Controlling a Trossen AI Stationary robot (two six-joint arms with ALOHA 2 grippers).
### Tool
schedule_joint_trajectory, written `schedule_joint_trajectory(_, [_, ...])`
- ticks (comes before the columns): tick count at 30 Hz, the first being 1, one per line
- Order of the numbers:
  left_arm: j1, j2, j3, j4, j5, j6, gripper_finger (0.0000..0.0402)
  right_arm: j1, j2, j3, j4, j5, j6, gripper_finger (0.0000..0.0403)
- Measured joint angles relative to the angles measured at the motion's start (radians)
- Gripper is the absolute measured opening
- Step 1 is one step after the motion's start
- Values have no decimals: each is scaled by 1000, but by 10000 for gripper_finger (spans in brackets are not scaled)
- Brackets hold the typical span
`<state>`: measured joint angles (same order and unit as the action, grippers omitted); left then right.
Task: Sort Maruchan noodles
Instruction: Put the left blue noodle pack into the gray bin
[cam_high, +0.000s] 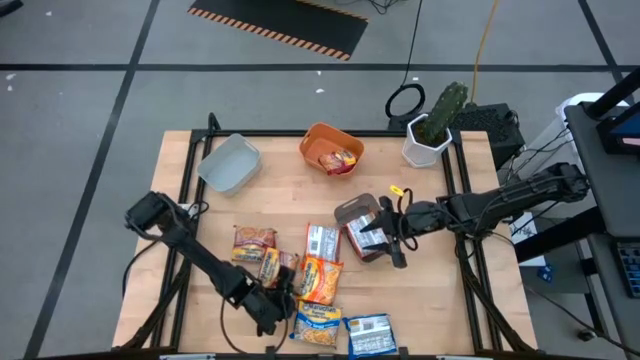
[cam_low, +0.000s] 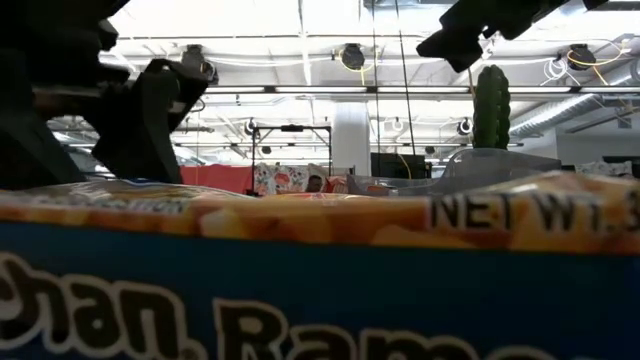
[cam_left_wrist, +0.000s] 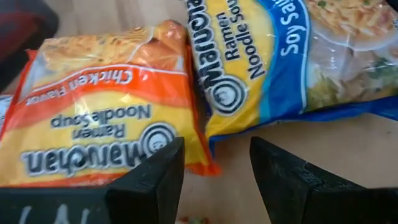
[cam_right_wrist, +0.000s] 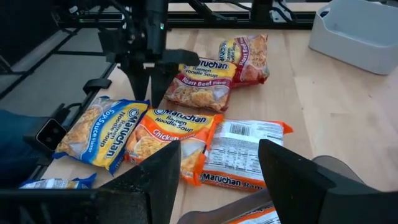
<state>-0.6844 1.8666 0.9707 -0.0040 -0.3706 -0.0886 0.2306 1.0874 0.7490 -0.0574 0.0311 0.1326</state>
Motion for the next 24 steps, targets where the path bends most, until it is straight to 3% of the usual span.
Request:
schedule_joint_trajectory(7, [-5,49,0,50,1,100,186,3,0,0,0,22,-10,210])
schedule_joint_trajectory(16, [-5,45,0,137,-8,144,123,2,0,0,-4,52,-43,210])
schedule_joint_trajectory(24, [-18,45,0,208,3,137,103,2,0,0,-6,51,-44,210])
